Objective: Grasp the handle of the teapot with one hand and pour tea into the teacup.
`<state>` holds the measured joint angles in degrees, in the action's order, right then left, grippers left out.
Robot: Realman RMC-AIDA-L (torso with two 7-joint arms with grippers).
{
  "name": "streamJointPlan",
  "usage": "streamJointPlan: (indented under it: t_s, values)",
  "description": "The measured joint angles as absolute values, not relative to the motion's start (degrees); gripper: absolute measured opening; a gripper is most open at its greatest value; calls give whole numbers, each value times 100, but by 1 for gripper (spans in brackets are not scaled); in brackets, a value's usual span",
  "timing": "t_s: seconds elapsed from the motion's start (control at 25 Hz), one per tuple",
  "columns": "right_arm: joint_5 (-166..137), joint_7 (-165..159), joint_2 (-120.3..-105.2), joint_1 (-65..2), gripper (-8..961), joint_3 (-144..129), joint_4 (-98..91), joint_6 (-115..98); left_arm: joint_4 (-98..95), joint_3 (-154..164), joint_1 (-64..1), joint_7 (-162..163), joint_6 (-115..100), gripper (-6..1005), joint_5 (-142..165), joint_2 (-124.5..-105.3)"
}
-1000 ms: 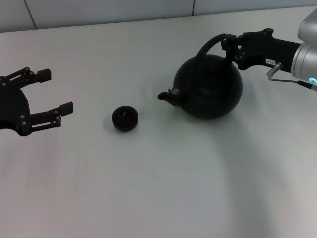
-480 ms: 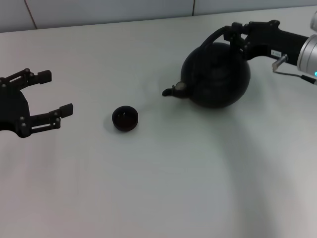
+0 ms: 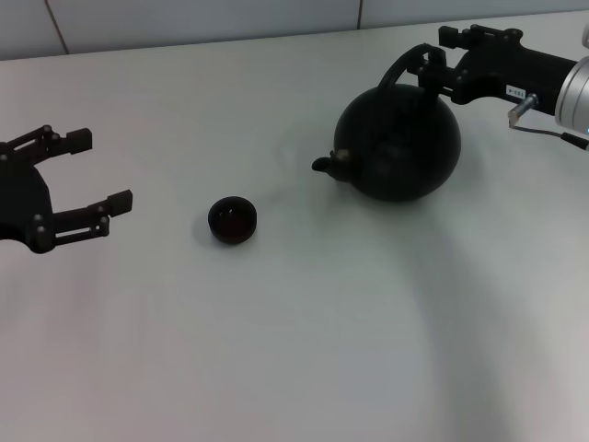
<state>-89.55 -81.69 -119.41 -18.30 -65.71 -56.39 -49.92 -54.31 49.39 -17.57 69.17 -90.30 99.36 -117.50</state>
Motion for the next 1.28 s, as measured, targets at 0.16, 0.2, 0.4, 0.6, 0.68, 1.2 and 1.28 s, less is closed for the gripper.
streamJointPlan:
  t_s: [0.16, 0.2, 0.4, 0.6, 0.68, 1.2, 1.28]
  values:
    - [-8955, -8168, -11941, -1823, 553, -6568, -5638, -4993, -5436, 4938, -1776, 6917, -9023, 862, 9948, -11750]
    - [-8955, -8168, -11946, -1814, 565, -6574, -5635, -4994, -5437, 4938, -1785, 6917, -9019, 862, 9955, -11750]
    - [-8954, -8044, -11972, -1759, 591, -6647, -5625, -4994, -5440, 4933, -1792, 6917, -9006, 862, 9966, -11750]
    - [-8570, -7596, -11991, -1596, 593, -6863, -5526, -4992, -5441, 4931, -1769, 6917, -9009, 861, 9966, -11750]
    - [-8442, -7472, -11992, -1563, 593, -6889, -5492, -4993, -5441, 4930, -1757, 6929, -9034, 861, 9967, -11751]
    - [-7465, -6634, -11989, -1159, 594, -7023, -5344, -5224, -5597, 4930, -1748, 7143, -9061, 862, 9972, -11746]
    - [-7459, -6634, -11988, -1100, 595, -7030, -5331, -5308, -5598, 4930, -1749, 7143, -9064, 862, 9972, -11748]
